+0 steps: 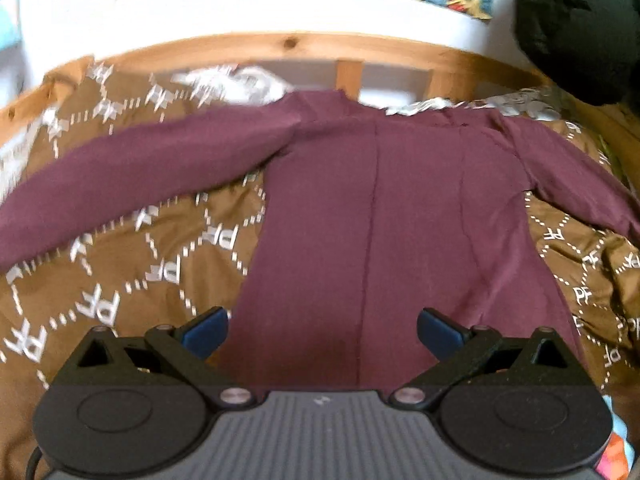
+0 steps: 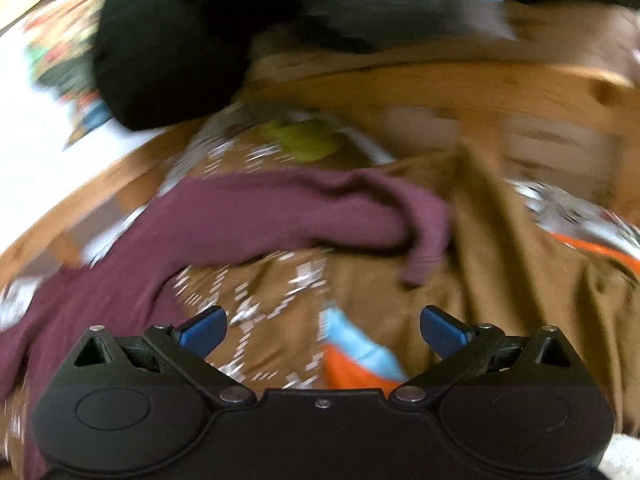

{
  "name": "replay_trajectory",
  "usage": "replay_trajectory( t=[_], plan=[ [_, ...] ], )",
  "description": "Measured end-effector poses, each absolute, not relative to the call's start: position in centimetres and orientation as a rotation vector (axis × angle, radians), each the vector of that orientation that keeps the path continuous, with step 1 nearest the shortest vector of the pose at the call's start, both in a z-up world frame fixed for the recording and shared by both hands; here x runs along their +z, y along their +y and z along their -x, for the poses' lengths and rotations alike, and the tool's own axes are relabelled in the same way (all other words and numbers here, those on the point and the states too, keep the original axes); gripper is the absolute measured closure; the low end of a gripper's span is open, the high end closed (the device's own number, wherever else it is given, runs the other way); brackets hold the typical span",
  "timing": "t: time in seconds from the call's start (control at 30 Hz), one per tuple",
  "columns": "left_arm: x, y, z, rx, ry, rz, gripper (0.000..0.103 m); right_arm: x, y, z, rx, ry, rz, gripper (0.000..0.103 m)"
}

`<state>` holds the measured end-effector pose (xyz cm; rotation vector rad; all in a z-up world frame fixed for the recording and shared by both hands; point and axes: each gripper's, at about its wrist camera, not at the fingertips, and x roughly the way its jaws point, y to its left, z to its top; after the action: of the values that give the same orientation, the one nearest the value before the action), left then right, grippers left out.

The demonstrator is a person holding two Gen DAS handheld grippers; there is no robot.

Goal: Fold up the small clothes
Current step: 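Lower the right tool to the shirt's side edge and close on it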

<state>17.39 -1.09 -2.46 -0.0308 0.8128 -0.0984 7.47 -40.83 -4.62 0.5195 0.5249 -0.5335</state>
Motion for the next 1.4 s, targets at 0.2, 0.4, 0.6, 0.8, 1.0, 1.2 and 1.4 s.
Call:
replay_trajectory(
  t=[0.2, 0.4, 0.6, 0.8, 1.0, 1.2, 1.4],
  plan=[
    [-3.6, 1.4, -18.4, -0.103, 0.897, 0.194, 0.001, -5.8, -42.6, -8.1, -0.688, 0.464, -0.556, 0.017],
    [-4.2, 2.3, -18.5, -0.117, 0.928, 0.253, 0.001, -6.5, -43.0, -9.3, -0.805, 0.461, -0.493, 0.047],
    [-4.1, 2.1, -18.3, -0.135, 0.925, 0.251, 0.001, -7.1, -44.2, -9.8, -0.857, 0.471, -0.466, 0.094],
    [-3.5, 2.3, -17.9, -0.149, 0.902, 0.264, 0.001, -4.1, -41.0, -9.1, -0.654, 0.417, -0.305, 0.097],
    [-2.8, 3.7, -18.0, -0.150, 0.894, 0.340, 0.001, -0.2, -36.2, -9.7, -0.414, 0.436, -0.185, 0.097],
    [-1.8, 5.7, -17.8, -0.111, 0.853, 0.406, 0.001, 1.3, -29.6, -12.5, -0.178, 0.490, -0.060, 0.097],
    [-2.0, 7.4, -18.4, -0.077, 0.848, 0.461, 0.001, -0.7, -21.6, -16.4, 0.041, 0.568, 0.064, 0.097]
  ],
)
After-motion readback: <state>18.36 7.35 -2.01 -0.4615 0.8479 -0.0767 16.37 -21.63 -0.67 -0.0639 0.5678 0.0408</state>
